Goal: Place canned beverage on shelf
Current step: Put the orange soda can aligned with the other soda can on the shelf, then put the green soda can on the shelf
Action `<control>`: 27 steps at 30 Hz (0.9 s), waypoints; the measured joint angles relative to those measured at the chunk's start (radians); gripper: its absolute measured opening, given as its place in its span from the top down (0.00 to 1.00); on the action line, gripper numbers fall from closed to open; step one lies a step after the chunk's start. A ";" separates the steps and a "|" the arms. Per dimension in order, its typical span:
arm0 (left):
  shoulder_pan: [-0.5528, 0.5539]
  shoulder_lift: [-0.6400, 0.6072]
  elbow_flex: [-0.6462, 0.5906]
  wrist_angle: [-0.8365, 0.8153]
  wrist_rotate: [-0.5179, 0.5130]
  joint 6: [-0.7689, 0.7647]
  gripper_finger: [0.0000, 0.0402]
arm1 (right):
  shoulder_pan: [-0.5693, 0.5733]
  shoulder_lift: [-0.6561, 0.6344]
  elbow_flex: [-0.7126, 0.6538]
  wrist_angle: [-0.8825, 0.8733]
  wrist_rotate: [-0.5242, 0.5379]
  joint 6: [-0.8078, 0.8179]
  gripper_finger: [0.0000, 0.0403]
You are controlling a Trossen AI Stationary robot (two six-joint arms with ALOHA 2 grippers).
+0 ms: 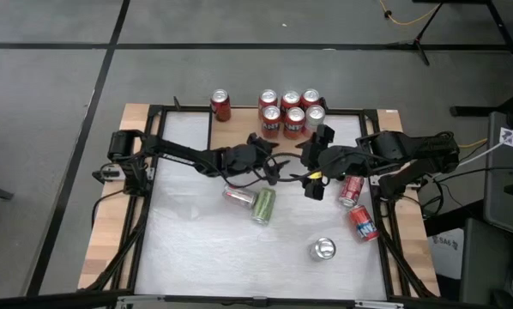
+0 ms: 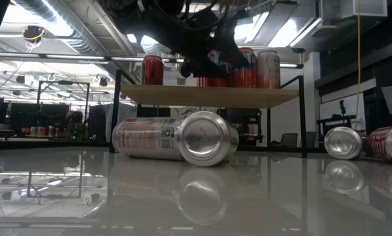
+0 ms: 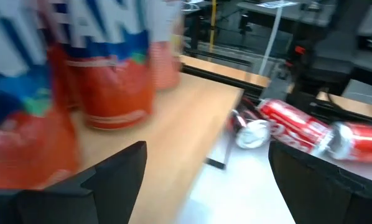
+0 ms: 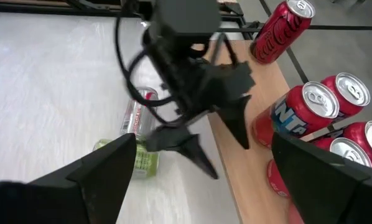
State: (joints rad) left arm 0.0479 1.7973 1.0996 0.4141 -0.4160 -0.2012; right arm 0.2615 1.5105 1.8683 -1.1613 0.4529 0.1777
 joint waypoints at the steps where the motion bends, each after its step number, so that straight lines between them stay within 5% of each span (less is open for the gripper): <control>1: -0.012 0.000 0.000 0.000 0.000 0.000 0.18 | 0.000 0.000 0.000 -0.005 0.000 0.002 0.10; 11: -0.124 -0.094 -0.001 -0.061 0.031 0.002 0.18 | 0.002 0.000 0.000 -0.241 -0.070 0.189 0.10; 20: -0.208 -0.193 -0.001 -0.257 0.041 0.001 0.18 | 0.052 0.001 -0.078 -0.244 -0.246 0.327 0.10; 27: -0.245 -0.199 -0.001 -0.321 0.037 -0.001 0.18 | 0.161 0.001 -0.147 -0.245 -0.271 0.561 0.10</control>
State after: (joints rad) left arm -0.1969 1.5988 1.0988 0.0931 -0.3786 -0.2019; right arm 0.4228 1.5112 1.7210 -1.4059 0.1822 0.7383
